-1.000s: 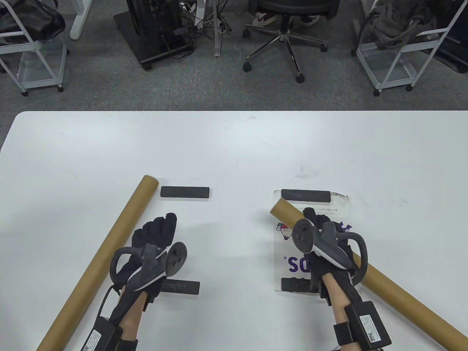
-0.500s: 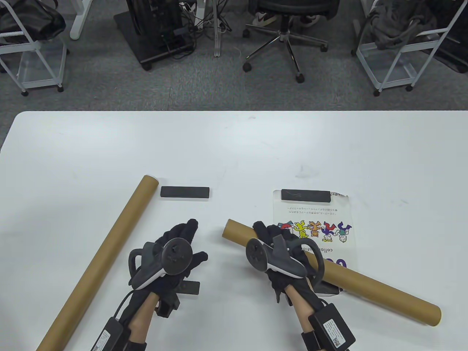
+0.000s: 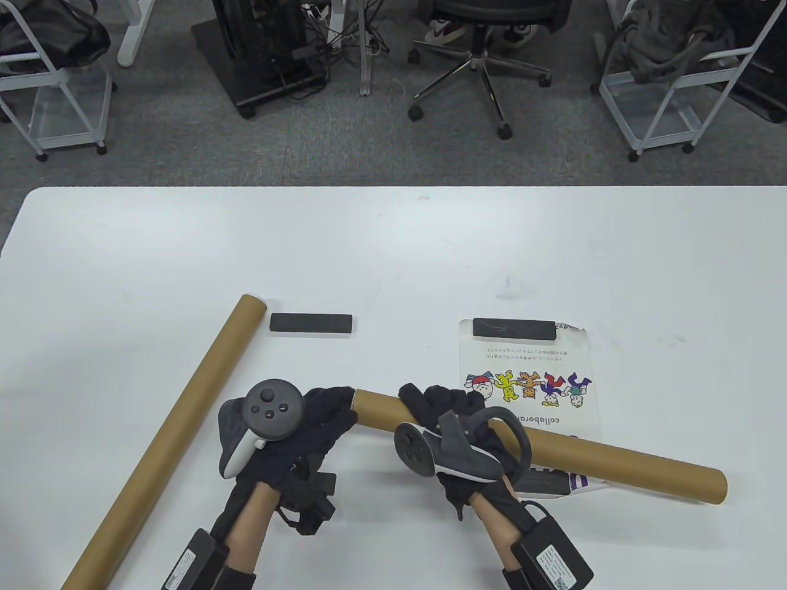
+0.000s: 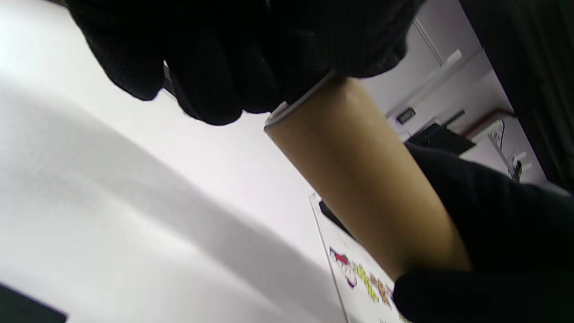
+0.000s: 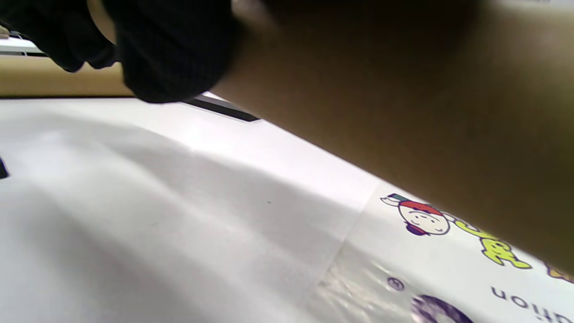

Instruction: Roll up posters and store in mailing tubes

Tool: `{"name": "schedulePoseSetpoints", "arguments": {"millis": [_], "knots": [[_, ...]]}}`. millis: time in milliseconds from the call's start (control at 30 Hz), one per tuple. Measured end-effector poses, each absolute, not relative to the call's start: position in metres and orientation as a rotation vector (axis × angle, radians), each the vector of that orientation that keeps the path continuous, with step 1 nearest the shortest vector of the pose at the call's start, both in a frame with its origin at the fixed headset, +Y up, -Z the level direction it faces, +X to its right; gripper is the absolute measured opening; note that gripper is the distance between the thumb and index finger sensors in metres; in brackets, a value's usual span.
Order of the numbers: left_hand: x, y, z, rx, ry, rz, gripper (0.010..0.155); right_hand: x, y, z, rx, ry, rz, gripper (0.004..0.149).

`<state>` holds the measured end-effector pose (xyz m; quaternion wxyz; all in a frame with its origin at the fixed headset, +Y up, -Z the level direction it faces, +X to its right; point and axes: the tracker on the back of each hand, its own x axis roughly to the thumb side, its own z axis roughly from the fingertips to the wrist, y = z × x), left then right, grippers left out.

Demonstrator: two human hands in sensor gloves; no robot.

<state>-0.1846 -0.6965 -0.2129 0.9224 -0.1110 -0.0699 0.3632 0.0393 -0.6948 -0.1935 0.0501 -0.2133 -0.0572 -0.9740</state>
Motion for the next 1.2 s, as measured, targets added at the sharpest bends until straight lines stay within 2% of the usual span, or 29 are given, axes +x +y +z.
{"name": "schedulePoseSetpoints", "arguments": {"millis": [100,167,300,567,767,900,1067,1133,1200], "knots": [[-0.1849,-0.6972,-0.2127,-0.216,-0.13,0.742,0.044,0.0401,-0.6929,-0.1925,-0.655,-0.132,-2.965,0.082],[-0.1845,-0.6973,-0.2124,-0.219,-0.144,0.727,0.044,0.0428,-0.691,-0.191,-0.679,-0.033,-2.918,0.086],[-0.1837,-0.6982,-0.2124,-0.223,-0.147,0.73,0.044,0.0433,-0.6872,-0.1887,-0.67,0.015,-2.875,0.086],[-0.1815,-0.6978,-0.2124,-0.208,-0.144,0.846,0.045,0.0477,-0.6891,-0.1894,-0.667,-0.056,-2.93,0.087],[-0.1757,-0.6929,-0.2099,-0.175,-0.222,0.731,0.044,0.0463,-0.6894,-0.1894,-0.678,-0.047,-2.941,0.088],[-0.1802,-0.6936,-0.2115,-0.194,-0.238,0.785,0.043,0.0448,-0.6903,-0.1889,-0.686,-0.06,-2.967,0.088],[-0.1839,-0.7008,-0.2124,-0.23,-0.179,0.869,0.045,0.0449,-0.6916,-0.1874,-0.664,-0.065,-2.946,0.087],[-0.1825,-0.7021,-0.2124,-0.239,-0.151,0.904,0.054,0.0435,-0.6916,-0.1864,-0.685,-0.08,-2.939,0.083],[-0.1816,-0.7007,-0.2124,-0.201,-0.101,0.877,0.053,0.0429,-0.6917,-0.1854,-0.7,-0.1,-2.936,0.082]]}}
